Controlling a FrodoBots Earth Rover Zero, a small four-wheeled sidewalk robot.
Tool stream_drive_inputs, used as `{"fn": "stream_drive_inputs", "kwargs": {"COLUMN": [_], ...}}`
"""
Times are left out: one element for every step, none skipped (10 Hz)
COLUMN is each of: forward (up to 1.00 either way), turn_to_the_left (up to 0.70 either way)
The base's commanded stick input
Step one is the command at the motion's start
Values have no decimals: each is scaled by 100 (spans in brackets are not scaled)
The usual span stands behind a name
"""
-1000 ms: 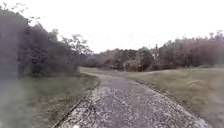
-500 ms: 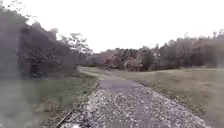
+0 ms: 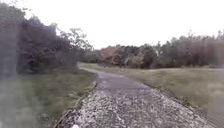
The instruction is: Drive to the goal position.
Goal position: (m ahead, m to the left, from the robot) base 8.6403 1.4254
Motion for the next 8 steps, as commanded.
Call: {"fn": "stream_drive_inputs", "kwargs": {"forward": [85,85,85,85,85,85,85,85], "turn_to_the_left": [-9,0,0,0,0,0,0,0]}}
